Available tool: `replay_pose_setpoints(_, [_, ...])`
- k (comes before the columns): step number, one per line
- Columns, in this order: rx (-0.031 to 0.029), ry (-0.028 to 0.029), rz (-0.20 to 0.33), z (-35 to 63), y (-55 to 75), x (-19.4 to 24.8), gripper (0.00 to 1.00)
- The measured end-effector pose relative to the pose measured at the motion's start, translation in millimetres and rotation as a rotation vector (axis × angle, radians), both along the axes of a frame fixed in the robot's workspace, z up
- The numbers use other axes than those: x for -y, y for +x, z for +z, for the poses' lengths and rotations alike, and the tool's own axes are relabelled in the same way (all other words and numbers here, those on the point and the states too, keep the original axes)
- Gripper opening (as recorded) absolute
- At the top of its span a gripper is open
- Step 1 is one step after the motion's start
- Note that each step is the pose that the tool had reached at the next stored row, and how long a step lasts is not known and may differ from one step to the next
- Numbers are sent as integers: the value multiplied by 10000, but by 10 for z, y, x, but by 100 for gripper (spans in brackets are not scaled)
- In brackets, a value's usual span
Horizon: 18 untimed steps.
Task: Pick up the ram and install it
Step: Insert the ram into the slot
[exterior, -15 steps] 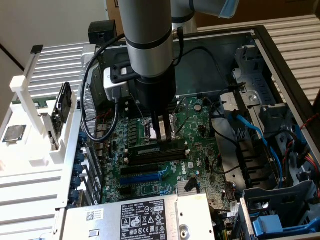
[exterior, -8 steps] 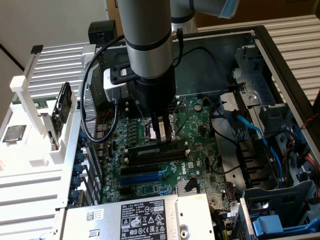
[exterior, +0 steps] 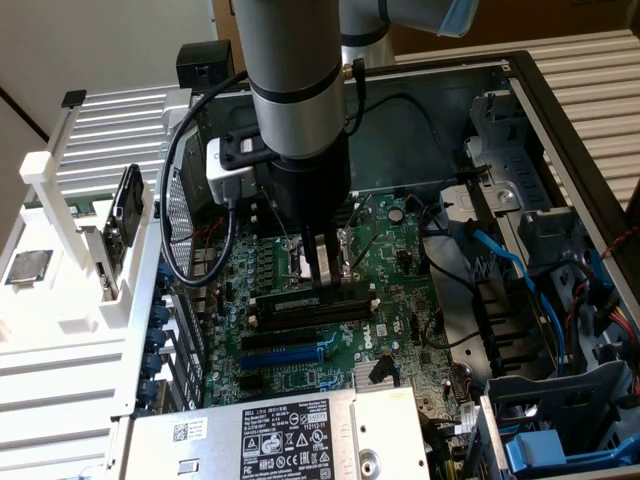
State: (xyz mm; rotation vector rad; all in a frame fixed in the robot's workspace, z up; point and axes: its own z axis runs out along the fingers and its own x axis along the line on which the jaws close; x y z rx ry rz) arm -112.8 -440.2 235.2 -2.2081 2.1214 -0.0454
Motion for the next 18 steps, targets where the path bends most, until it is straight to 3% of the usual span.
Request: replay_pose_setpoints(18, [1,4,-114,-18,-4,5,13])
